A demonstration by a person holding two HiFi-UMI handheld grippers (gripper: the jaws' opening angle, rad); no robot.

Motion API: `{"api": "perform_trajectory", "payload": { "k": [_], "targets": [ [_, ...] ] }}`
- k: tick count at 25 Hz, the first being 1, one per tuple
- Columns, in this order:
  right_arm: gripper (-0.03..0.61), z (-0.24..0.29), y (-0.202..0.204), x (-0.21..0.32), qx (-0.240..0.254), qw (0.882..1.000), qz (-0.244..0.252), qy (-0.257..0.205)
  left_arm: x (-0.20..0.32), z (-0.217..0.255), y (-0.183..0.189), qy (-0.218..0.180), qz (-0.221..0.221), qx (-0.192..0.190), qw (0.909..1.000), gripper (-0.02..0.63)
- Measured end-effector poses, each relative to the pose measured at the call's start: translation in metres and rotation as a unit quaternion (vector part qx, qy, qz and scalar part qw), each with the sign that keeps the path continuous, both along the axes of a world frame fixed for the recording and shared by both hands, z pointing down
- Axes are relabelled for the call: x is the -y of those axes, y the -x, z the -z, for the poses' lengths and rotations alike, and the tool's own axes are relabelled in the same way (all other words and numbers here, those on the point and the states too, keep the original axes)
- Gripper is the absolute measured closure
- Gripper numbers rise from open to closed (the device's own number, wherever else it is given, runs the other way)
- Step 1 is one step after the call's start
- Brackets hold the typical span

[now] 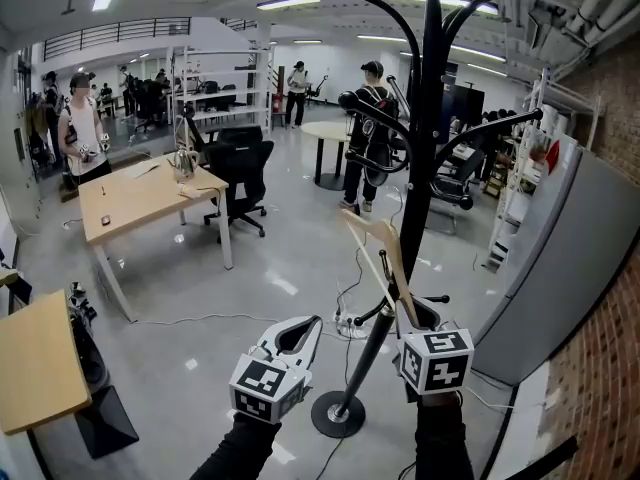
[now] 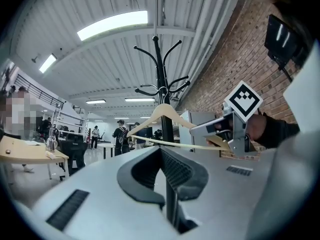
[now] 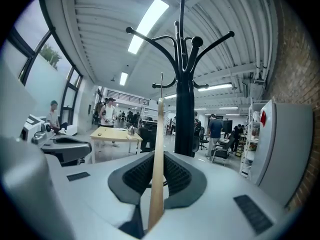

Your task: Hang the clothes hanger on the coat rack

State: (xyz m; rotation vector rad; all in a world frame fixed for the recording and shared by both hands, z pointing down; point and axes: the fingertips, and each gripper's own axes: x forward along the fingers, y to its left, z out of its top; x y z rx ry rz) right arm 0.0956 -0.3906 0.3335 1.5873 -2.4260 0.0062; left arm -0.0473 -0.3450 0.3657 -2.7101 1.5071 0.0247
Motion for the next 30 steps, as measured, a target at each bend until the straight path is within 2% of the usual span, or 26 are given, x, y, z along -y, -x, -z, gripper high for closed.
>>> {"api": "perform_trajectory", "payload": {
  "k": [3,7,11,17,22,30],
  "targets": [
    [0.518,0.009,0.009,0.018,0.007,1.0,-0.009,-0.006,0.01,-0.007,0.013,0.001,0.006,0.005,1.0,0.607],
    [0.518,0.026,0.019,0.039,0.022,0.999,-0.017,-0.019,0.015,-0.008,0.021,0.017,-0.004,-0.01,0.9998,0.607],
    [0.518,0.035,0.023,0.06,0.038,0.999,-0.023,-0.016,0.021,-0.017,0.026,0.014,0.002,0.001,0.9999,0.607],
    [0.518,0.014,0.028,0.073,0.028,0.999,-0.025,0.009,0.026,-0.018,0.036,0.02,0.013,-0.001,0.9997,0.607],
    [0.518,-0.002,0.035,0.075,0.024,1.0,-0.007,0.005,0.027,-0.027,0.034,0.028,0.006,-0.007,0.9996,0.607],
    [0.515,0.018,0.028,0.068,0.027,0.999,0.007,-0.044,0.028,-0.016,0.015,0.03,-0.011,-0.016,0.9994,0.607]
  ]
}}
